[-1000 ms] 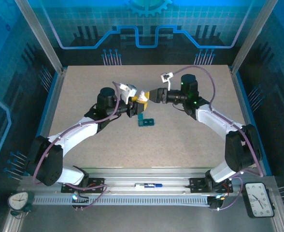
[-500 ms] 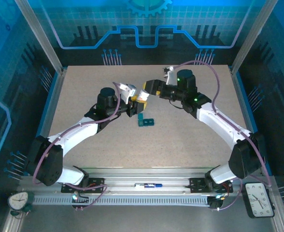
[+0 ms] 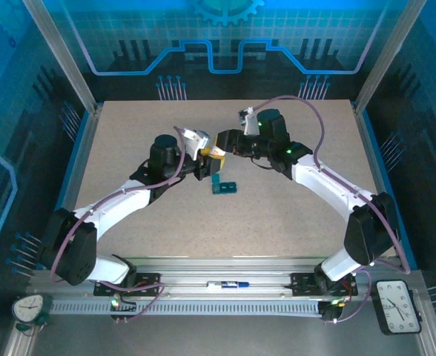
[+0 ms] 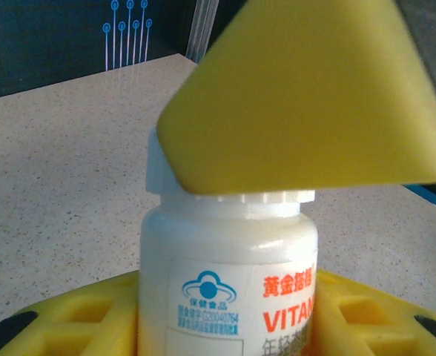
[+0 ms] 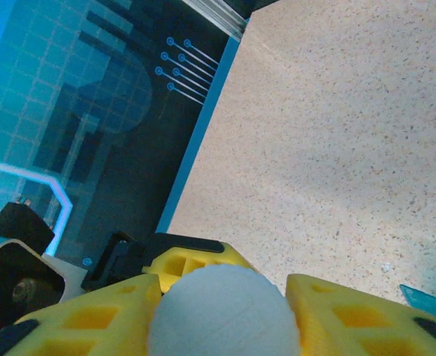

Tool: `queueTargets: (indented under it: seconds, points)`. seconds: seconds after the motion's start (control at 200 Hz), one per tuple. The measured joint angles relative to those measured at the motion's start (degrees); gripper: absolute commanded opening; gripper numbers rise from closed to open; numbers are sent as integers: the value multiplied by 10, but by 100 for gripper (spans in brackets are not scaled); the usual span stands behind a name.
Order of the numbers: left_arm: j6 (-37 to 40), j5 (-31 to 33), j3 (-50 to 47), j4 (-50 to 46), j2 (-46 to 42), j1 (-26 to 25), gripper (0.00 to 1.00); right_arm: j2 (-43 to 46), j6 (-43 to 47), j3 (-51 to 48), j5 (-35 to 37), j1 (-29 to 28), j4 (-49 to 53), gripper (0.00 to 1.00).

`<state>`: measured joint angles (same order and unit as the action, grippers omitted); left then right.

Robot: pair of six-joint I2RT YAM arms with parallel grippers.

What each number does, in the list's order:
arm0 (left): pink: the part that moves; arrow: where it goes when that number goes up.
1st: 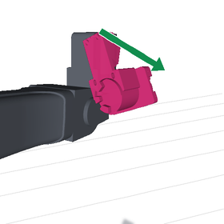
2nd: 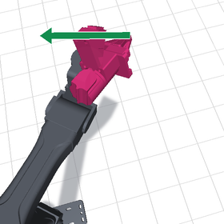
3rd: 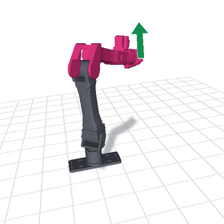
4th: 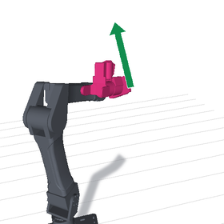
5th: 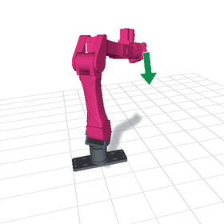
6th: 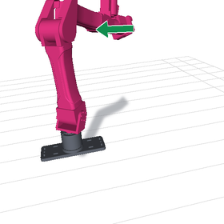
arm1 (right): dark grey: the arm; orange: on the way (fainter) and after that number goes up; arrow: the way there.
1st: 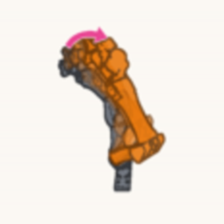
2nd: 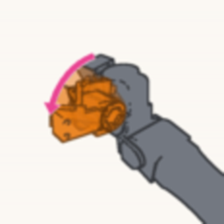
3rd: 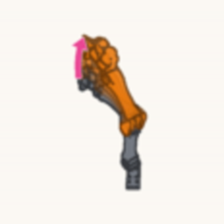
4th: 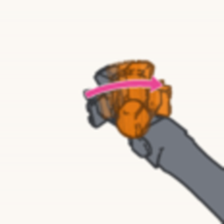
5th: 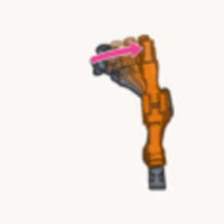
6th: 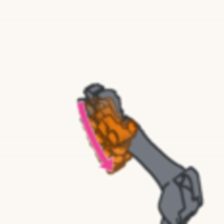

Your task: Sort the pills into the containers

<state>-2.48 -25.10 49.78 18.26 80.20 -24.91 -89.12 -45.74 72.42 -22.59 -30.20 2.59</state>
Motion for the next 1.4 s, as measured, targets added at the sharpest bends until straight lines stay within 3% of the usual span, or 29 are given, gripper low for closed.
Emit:
queueTargets:
  seconds: [0.115,0.26,0.42,0.5,0.595,0.77,1.021,1.401]
  points:
    - [-2,-2,0,4,0,1,17,0,23,-17,-34,11,-38,46]
    - [-29,-40,0,14,0,4,16,-4,13,-86,-166,50,-201,48]
    - [-77,-75,6,39,0,16,16,-24,-54,-113,-245,78,-353,70]
    - [-84,-78,9,43,0,23,16,-21,-68,-117,-253,89,-381,75]
    - [-81,-77,12,41,0,25,16,1,-59,-117,-231,93,-348,76]
    - [-60,-55,13,21,0,24,16,51,-24,-78,-123,88,-176,75]
    - [-18,-17,16,-7,0,19,16,56,-22,-37,-3,45,-31,76]
    - [11,-6,27,-26,2,4,16,23,-20,7,42,7,22,72]
